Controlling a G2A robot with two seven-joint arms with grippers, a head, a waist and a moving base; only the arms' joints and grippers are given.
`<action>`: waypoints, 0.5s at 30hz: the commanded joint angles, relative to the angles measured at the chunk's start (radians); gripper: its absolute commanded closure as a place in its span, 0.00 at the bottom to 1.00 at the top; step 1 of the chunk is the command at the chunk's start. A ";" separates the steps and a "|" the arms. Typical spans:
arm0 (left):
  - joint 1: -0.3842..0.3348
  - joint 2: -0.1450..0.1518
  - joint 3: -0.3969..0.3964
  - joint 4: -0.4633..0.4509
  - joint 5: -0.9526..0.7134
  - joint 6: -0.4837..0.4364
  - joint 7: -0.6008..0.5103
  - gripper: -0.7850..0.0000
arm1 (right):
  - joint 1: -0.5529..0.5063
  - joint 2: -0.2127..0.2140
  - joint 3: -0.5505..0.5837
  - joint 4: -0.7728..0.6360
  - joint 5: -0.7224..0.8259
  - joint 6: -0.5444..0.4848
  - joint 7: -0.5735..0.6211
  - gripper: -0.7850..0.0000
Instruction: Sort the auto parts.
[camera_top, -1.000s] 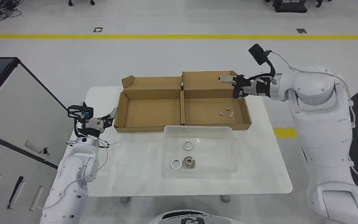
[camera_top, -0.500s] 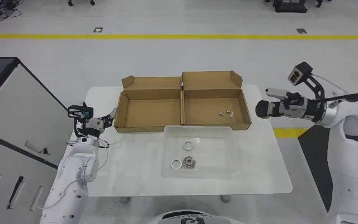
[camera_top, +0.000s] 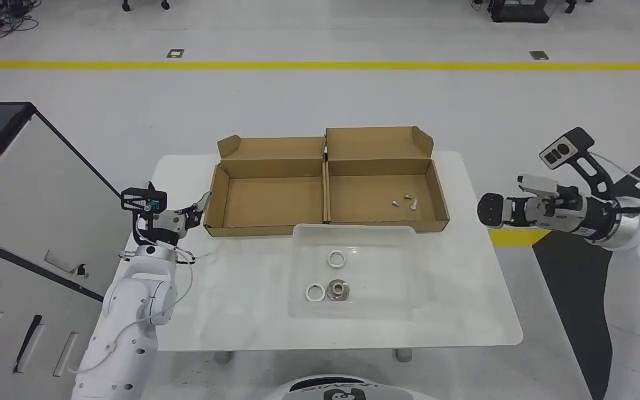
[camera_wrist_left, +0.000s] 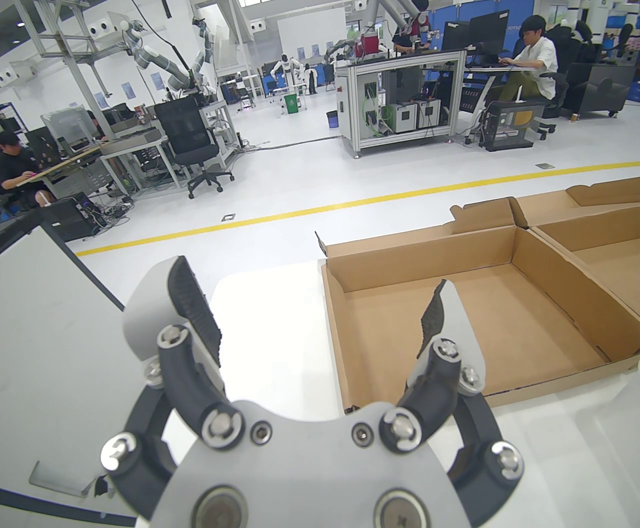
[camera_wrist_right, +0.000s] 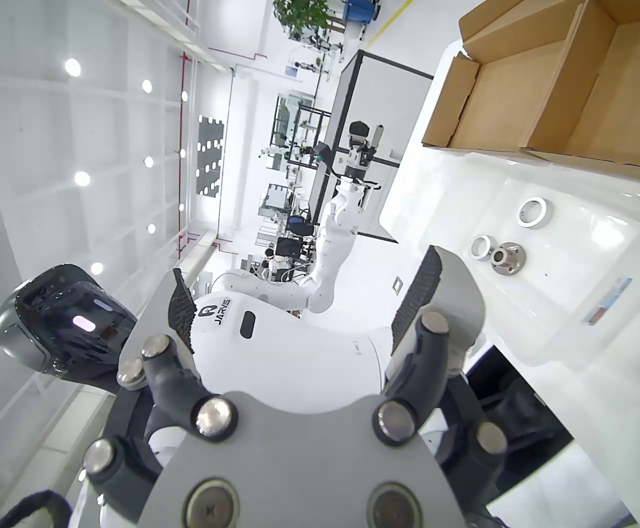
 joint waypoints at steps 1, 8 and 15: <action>0.000 0.000 0.000 0.000 0.000 0.000 0.000 0.00 | 0.000 0.000 0.000 0.000 0.000 0.000 0.000 0.00; -0.004 0.001 -0.009 -0.028 -0.002 -0.021 -0.002 0.00 | 0.000 0.000 0.000 0.000 0.000 0.000 0.000 0.00; -0.073 0.015 0.018 -0.191 0.013 -0.269 -0.278 0.00 | 0.000 0.000 0.000 0.000 0.000 0.000 0.000 0.00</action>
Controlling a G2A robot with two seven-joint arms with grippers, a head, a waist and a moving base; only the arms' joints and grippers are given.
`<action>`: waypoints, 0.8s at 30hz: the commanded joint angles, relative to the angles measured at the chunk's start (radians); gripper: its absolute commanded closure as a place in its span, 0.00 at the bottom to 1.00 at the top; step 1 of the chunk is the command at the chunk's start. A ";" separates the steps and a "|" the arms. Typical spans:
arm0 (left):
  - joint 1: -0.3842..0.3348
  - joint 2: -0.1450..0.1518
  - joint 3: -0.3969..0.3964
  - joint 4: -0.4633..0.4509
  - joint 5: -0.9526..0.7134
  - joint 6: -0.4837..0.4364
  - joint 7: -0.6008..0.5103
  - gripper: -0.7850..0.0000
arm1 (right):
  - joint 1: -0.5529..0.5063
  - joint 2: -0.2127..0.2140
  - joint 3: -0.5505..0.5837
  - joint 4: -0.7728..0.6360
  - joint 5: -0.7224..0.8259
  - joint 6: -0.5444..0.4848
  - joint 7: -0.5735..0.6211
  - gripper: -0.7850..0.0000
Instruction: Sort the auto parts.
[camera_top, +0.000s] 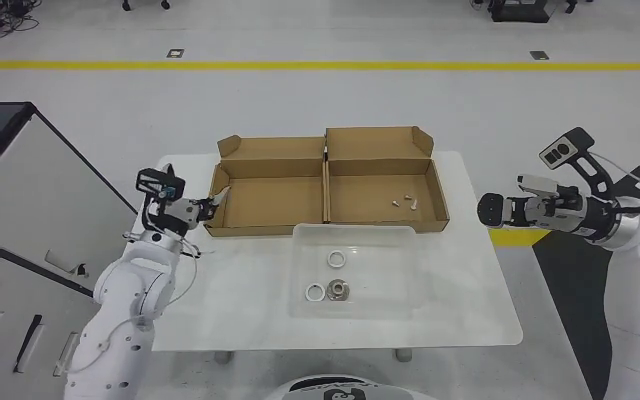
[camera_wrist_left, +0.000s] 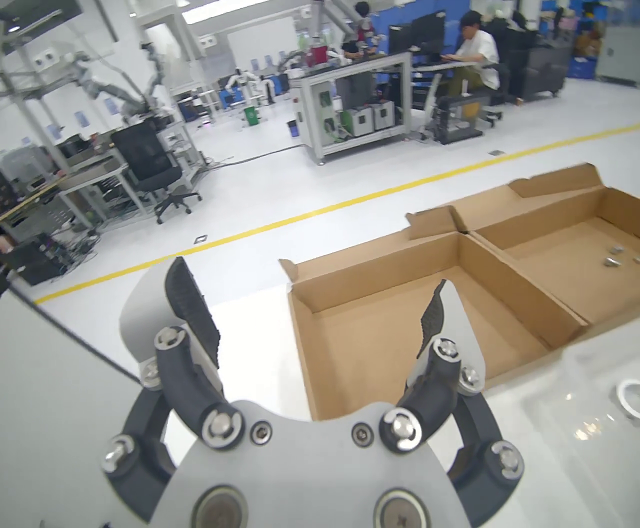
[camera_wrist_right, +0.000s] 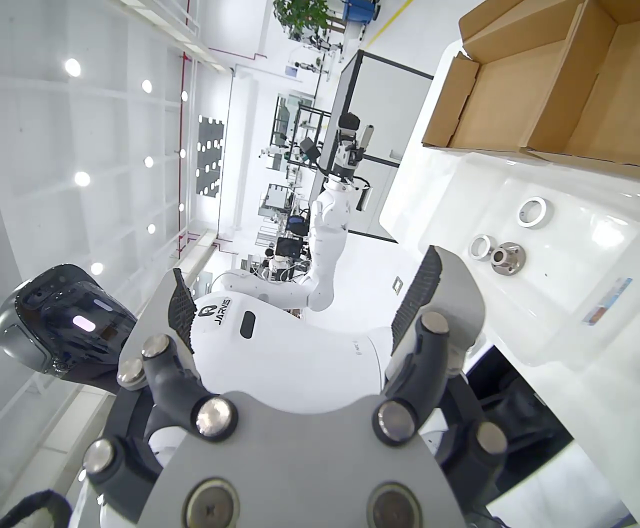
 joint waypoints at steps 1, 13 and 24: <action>-0.035 0.003 0.027 -0.039 -0.003 -0.069 -0.114 0.00 | 0.000 0.000 0.000 0.000 0.000 0.000 0.000 0.00; -0.427 -0.013 0.387 -0.062 -0.058 -0.300 -0.777 0.00 | 0.000 0.000 0.000 0.000 0.000 0.000 0.000 0.00; -0.736 -0.046 0.685 0.146 -0.304 -0.409 -0.956 0.00 | 0.000 0.000 0.000 0.000 0.000 0.000 0.000 0.00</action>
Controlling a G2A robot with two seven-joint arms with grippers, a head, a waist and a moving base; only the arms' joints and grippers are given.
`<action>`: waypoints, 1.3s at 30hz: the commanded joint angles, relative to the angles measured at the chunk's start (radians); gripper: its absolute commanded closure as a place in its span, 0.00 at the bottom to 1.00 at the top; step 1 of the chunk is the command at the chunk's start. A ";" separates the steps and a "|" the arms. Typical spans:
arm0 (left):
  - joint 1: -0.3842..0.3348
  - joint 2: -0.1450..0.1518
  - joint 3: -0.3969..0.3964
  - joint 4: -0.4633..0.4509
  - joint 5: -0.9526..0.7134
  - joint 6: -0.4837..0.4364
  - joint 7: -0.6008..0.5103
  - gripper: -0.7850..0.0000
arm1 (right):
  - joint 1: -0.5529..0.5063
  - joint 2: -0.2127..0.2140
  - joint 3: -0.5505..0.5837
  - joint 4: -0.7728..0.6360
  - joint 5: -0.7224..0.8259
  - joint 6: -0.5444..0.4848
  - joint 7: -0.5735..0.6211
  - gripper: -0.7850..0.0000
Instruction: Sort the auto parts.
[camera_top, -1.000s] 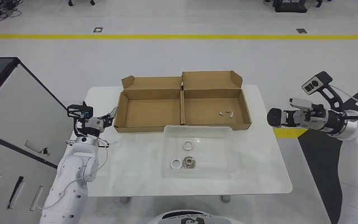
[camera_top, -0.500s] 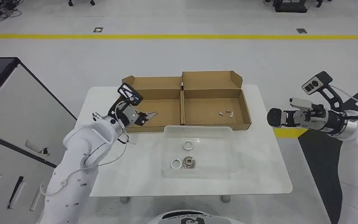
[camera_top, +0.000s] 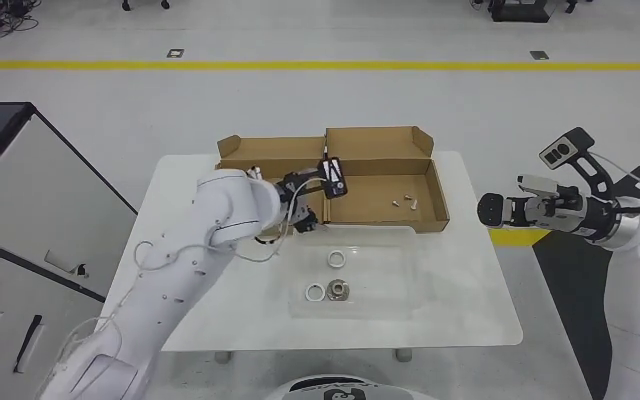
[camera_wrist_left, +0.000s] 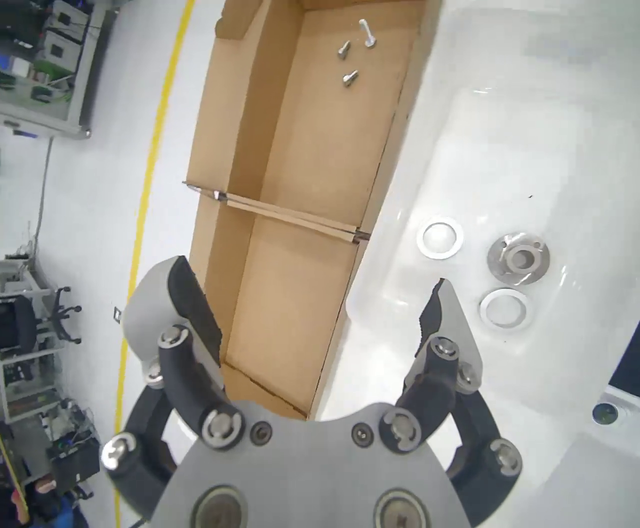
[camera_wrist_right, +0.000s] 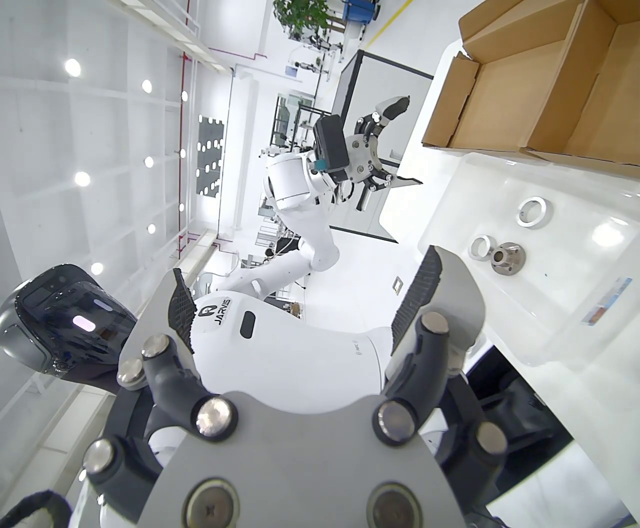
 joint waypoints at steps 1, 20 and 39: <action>-0.044 0.002 0.050 0.026 -0.047 0.009 -0.008 0.00 | 0.000 0.000 0.000 0.000 0.000 0.000 0.000 0.00; -0.281 0.130 0.355 -0.048 -0.426 0.134 -0.132 0.00 | 0.000 0.000 0.000 0.000 0.000 0.000 0.000 0.00; -0.292 0.125 0.392 -0.043 -0.436 0.146 -0.145 0.00 | 0.000 0.000 0.000 0.000 0.000 0.000 0.000 0.00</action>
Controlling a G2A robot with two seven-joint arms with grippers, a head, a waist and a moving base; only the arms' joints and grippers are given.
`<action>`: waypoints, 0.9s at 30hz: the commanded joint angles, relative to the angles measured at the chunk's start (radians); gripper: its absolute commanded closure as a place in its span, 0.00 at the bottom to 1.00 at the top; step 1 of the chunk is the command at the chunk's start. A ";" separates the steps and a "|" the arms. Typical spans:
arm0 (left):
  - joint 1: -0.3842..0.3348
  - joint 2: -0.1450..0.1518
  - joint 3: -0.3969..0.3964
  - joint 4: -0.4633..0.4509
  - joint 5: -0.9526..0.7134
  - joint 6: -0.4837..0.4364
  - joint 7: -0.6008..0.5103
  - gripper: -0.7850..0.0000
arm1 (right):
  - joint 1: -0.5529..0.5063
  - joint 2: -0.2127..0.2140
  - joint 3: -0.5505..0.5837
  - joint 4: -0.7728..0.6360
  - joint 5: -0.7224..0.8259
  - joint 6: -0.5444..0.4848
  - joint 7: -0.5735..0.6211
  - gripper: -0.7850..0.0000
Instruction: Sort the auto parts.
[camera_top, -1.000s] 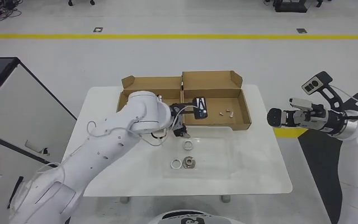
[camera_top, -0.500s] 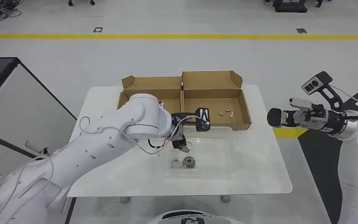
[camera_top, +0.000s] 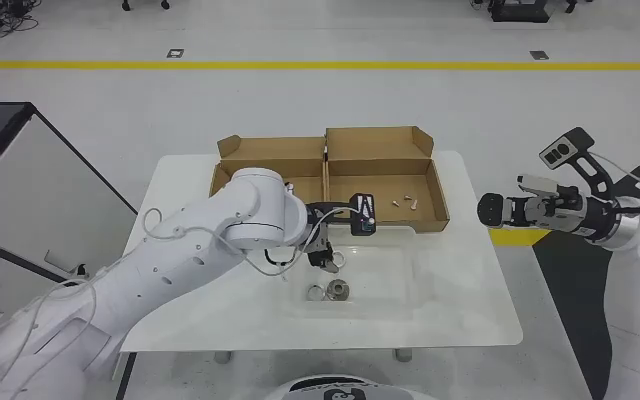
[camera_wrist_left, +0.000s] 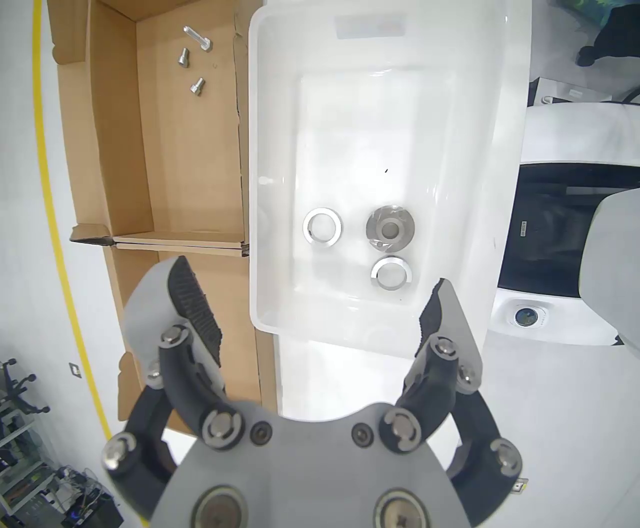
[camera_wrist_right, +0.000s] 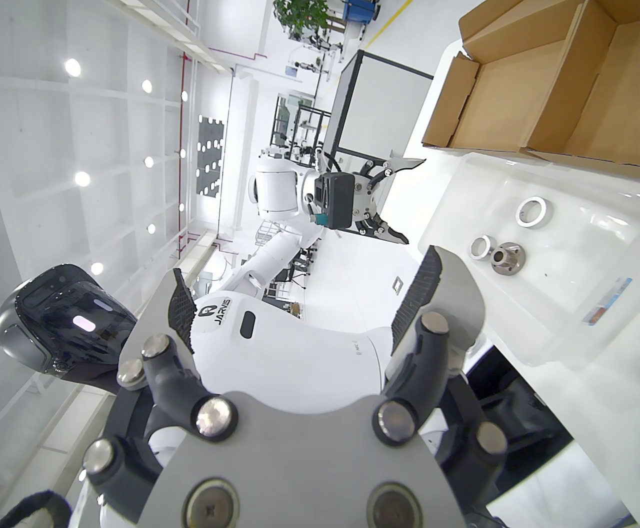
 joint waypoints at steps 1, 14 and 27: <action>-0.023 -0.006 0.037 0.006 -0.026 0.010 -0.010 0.00 | 0.000 0.000 0.000 0.000 0.000 0.000 0.000 0.00; -0.251 -0.095 0.313 0.136 -0.176 0.068 -0.068 0.00 | 0.000 0.000 0.000 0.000 0.000 0.000 0.000 0.00; -0.247 -0.153 0.386 0.193 -0.117 0.082 -0.082 0.13 | 0.000 0.000 0.000 0.000 0.000 0.000 0.000 0.00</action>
